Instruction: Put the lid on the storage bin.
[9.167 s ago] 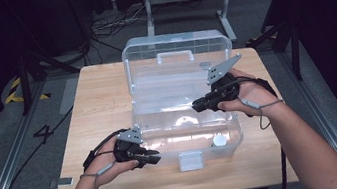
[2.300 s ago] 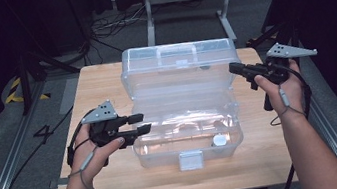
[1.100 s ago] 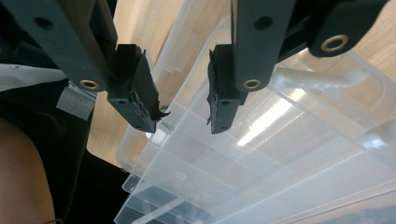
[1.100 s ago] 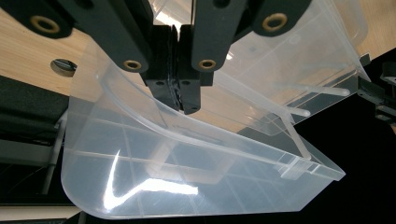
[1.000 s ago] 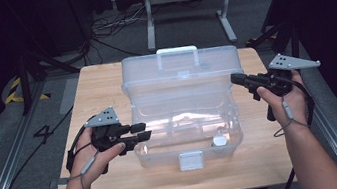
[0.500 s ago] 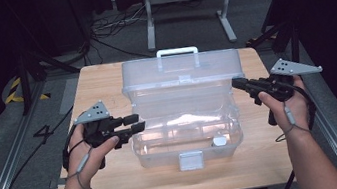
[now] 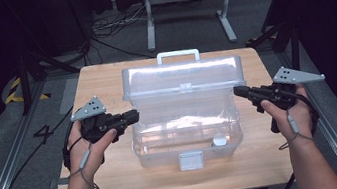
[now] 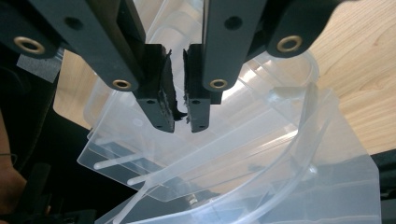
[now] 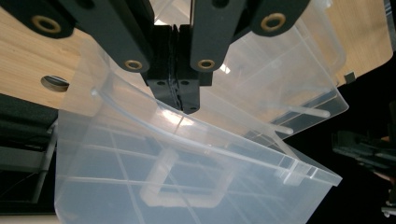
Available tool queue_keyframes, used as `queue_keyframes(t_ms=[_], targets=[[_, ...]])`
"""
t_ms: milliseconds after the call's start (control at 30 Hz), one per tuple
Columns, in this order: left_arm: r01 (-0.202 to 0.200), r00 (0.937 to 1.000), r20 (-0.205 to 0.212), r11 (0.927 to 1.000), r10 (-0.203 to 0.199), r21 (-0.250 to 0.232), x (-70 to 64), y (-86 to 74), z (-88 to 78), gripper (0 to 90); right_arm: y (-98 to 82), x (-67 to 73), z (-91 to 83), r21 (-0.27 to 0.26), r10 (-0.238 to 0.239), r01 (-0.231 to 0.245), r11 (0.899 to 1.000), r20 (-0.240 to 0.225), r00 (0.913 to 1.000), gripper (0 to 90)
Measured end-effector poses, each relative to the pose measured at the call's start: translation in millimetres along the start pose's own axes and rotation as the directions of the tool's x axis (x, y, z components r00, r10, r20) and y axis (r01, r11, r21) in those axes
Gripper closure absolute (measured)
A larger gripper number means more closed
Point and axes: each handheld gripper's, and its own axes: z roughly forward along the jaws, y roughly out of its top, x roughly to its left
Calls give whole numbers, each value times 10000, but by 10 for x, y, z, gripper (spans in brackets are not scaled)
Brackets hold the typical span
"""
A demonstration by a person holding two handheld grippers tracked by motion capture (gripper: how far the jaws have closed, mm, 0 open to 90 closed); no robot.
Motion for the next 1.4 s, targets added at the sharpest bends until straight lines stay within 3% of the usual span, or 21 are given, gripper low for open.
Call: queue_keyframes(t_ms=[500,1000,1400], targets=[[49,9999,-114,9993,-45,358,8,-32,-52,887,-54,77,-79,736,-210,217,9970,-105,9997,892],[228,9997,-91,9966,-221,792,-2,-48,-47,887,-83,110,-115,1462,-299,340,9887,-302,9991,890],[245,9997,-117,9852,-229,1697,-37,-39,-52,888,-106,123,-125,1983,-253,349,9795,-505,9984,886]])
